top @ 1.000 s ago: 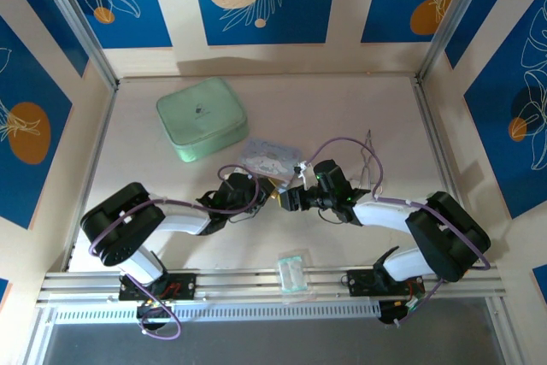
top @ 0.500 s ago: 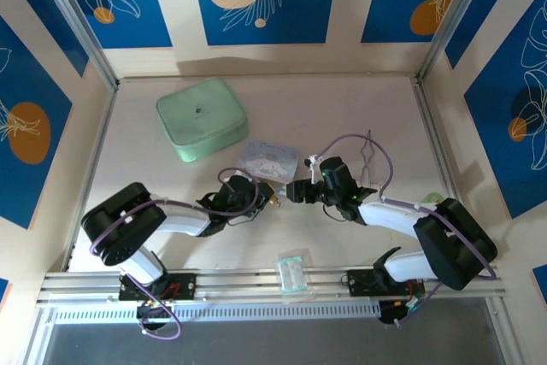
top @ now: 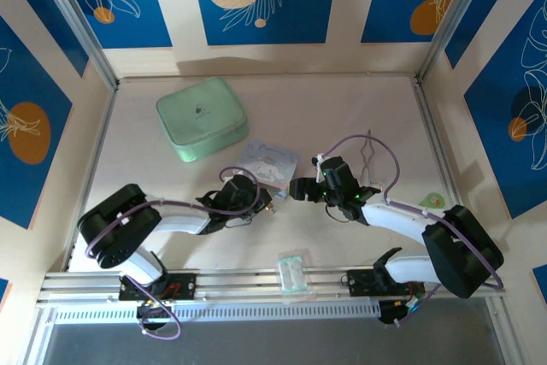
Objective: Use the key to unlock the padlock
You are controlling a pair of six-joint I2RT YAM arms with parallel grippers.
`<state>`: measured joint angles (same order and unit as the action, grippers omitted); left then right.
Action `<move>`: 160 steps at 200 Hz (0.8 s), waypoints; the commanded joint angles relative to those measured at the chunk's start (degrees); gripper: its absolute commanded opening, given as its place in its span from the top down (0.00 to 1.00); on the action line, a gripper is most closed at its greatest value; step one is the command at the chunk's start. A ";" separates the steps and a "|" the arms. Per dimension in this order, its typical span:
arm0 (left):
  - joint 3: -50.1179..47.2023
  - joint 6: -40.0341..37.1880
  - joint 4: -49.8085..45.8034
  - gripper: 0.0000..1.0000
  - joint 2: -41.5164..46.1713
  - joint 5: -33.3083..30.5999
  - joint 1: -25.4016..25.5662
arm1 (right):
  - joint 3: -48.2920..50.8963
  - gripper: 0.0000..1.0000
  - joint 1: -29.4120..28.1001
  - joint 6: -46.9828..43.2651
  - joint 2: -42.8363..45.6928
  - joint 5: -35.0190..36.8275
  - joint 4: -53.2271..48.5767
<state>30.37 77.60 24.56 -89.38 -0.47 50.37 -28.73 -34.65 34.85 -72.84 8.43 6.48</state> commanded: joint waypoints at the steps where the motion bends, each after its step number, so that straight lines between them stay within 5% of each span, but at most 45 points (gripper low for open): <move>1: 0.60 -5.23 -7.60 0.99 1.33 -0.35 -0.25 | -5.70 0.20 -1.17 3.33 0.96 7.01 -6.28; 44: -0.49 -6.03 -5.13 0.97 -2.25 2.08 -0.80 | -12.12 0.20 -2.06 3.21 -5.20 4.17 -7.21; 160: 3.93 -14.04 -18.06 0.73 -2.15 -8.45 1.76 | -15.21 0.20 -3.18 6.02 -15.04 4.93 -8.55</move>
<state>32.91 66.67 15.31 -90.19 -4.51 50.94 -43.44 -37.50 40.21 -86.02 12.67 -0.60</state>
